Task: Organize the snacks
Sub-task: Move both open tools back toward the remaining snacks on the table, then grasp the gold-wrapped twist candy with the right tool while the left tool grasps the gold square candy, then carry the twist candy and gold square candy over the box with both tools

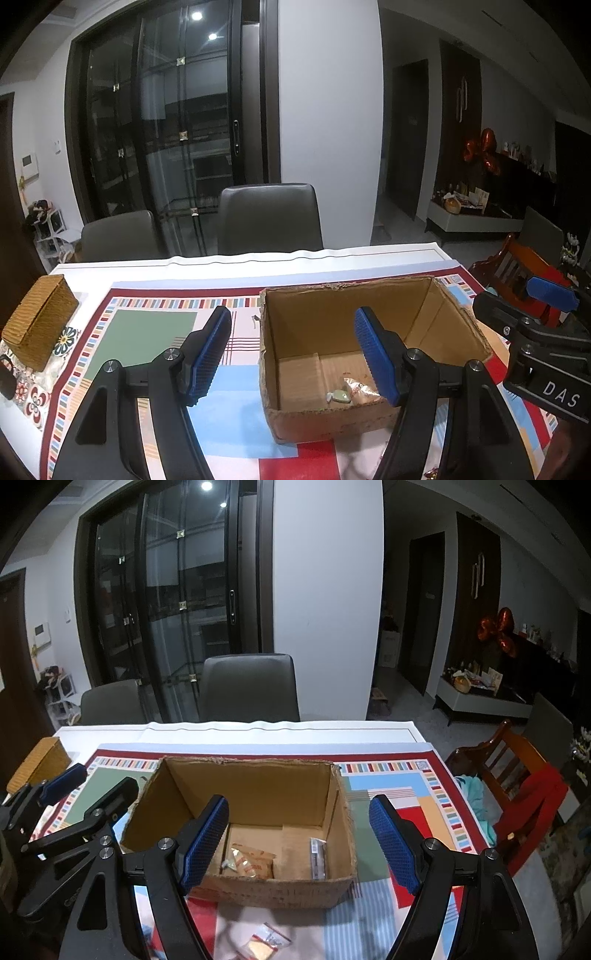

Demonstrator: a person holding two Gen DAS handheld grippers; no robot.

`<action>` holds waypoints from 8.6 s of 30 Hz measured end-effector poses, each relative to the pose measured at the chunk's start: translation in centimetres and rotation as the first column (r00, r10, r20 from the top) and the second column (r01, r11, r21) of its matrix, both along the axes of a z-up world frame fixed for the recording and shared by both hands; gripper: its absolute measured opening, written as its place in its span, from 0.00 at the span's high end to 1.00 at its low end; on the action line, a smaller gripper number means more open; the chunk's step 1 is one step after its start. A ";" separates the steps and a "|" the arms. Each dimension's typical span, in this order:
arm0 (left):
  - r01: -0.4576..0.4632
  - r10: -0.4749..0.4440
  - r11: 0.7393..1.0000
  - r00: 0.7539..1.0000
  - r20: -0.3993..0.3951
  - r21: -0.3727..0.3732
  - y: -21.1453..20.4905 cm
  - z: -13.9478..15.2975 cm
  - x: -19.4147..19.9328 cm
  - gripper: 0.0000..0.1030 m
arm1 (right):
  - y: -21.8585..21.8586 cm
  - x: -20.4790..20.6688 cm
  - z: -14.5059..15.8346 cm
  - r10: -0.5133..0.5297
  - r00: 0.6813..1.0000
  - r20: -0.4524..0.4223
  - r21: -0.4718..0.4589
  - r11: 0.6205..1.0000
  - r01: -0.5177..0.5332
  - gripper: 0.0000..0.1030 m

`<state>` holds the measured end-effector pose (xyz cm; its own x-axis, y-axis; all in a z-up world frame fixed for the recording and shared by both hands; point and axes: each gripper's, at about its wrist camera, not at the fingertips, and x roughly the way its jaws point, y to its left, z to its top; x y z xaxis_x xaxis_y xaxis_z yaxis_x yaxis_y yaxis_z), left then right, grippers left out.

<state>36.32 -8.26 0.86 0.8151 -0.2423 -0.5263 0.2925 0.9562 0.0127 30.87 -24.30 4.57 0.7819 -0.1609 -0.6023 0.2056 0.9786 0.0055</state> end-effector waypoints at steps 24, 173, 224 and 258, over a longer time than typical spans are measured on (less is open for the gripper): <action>-0.015 0.015 1.000 0.999 0.038 -0.011 2.4 1.3 -5.3 0.33 | 0.9 -4.3 1.8 0.004 0.999 0.041 -0.006 1.000 -0.003 0.23; -0.237 0.240 0.970 0.912 -0.333 0.052 2.8 -19.0 -16.7 0.81 | 0.2 -9.5 -19.9 0.136 0.940 -0.313 0.089 0.989 -0.114 0.75; -0.174 0.172 0.985 0.978 -0.119 -0.003 2.7 -6.2 -14.9 0.82 | -0.6 -11.6 -5.8 0.073 0.995 -0.067 0.042 0.997 -0.070 0.75; -0.020 0.022 0.999 0.999 -0.041 0.046 -0.4 1.3 -4.3 0.82 | -0.8 -3.5 0.4 0.094 0.995 0.045 -0.008 0.996 -0.093 0.75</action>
<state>31.99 -8.70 2.14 0.7968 -0.2006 -0.5700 0.2739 0.9607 0.0447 27.40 -25.07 5.02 0.8199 -0.0895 -0.5655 0.1128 0.9936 0.0063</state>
